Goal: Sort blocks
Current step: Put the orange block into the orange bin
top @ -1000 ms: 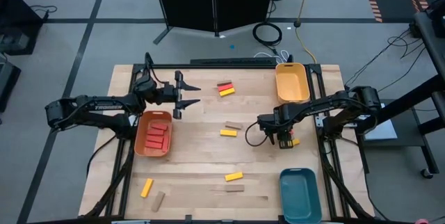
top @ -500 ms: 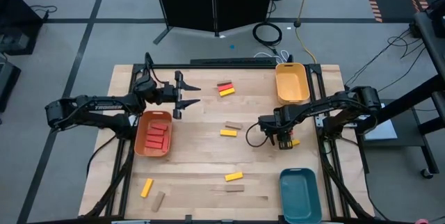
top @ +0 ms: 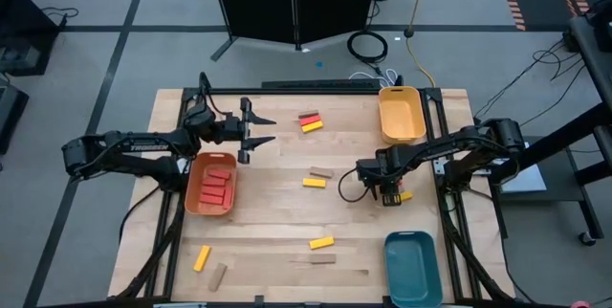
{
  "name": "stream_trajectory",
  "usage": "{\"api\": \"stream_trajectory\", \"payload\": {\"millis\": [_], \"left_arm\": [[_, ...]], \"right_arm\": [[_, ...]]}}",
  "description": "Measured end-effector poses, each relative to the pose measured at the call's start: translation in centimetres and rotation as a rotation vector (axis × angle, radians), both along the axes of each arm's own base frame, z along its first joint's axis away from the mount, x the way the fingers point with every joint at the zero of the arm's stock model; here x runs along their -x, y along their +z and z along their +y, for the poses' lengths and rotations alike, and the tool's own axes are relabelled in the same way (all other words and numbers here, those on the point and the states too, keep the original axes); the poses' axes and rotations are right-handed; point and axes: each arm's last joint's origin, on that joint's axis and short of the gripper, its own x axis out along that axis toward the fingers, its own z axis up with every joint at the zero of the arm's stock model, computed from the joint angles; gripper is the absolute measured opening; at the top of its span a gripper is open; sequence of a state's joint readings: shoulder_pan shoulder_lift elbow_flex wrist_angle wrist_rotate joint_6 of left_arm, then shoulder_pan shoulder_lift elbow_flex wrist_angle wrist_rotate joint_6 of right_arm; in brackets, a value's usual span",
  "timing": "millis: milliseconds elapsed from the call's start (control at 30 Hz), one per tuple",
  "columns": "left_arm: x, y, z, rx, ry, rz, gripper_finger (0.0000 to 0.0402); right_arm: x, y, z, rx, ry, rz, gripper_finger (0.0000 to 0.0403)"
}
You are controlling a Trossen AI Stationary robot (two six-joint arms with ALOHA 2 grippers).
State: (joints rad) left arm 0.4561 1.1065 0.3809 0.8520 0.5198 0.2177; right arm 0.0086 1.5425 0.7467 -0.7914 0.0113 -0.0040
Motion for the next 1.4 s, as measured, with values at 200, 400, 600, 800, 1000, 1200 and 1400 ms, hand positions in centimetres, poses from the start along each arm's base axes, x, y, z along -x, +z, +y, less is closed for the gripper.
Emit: {"api": "stream_trajectory", "payload": {"millis": [200, 400, 600, 800, 1000, 1200, 1400], "left_arm": [[0.0, -0.1, 0.0, 0.005, 0.000, 0.006, 0.0189], [0.0, -0.1, 0.0, 0.009, 0.000, 0.012, 0.0189], [0.0, -0.1, 0.0, 0.007, -0.018, 0.012, 0.0189], [0.0, 0.0, -0.6, -0.007, -0.143, 0.005, 0.0189], [-0.4, 0.3, -1.4, -0.017, -0.185, -0.026, 0.0189], [-1.5, 0.2, -1.4, 0.037, -0.208, -0.033, 0.0189], [-3.7, -0.2, -0.8, 0.053, -0.218, -0.001, 0.0189]], "right_arm": [[-0.2, 0.2, 0.0, -0.011, 0.000, -0.004, 0.0087], [-2.5, 2.1, 0.0, -0.010, 0.021, -0.137, 0.0090], [-6.3, 5.6, 0.0, 0.011, 0.114, -0.421, 0.0090], [-10.4, 11.3, -0.4, 0.070, 0.190, -0.797, 0.0090], [-12.7, 16.0, -0.4, 0.125, 0.195, -1.201, 0.0091], [-13.3, 18.3, -0.5, 0.175, 0.197, -1.440, 0.0091], [-13.3, 18.6, -0.7, 0.213, 0.151, -1.471, 0.0091]]}}
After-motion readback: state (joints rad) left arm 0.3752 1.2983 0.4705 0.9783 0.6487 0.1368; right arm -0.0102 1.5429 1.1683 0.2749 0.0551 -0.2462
